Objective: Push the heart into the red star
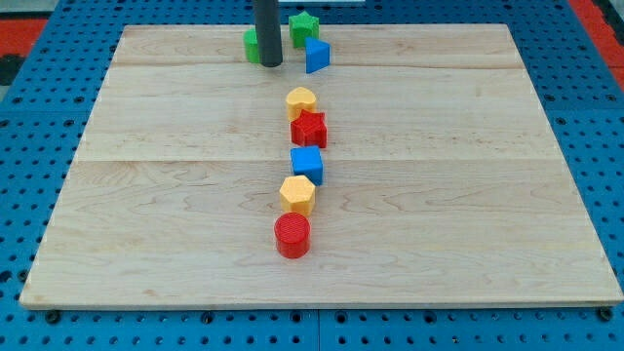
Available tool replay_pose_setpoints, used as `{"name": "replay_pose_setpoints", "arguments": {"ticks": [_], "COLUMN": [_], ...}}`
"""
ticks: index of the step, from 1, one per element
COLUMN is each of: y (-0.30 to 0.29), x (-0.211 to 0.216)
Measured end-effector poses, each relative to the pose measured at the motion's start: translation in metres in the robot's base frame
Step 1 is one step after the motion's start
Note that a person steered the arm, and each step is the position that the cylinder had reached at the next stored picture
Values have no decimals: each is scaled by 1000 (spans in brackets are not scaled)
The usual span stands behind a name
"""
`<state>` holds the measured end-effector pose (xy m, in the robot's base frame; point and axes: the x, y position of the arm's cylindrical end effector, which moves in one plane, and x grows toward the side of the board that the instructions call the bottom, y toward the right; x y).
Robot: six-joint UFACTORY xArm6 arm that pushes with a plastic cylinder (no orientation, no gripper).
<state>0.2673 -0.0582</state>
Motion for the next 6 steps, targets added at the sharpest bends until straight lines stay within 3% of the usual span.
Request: {"name": "replay_pose_setpoints", "arguments": {"ticks": [2,4,5,6], "y": [-81,11,72,178], "x": [-9,21,75,46]}}
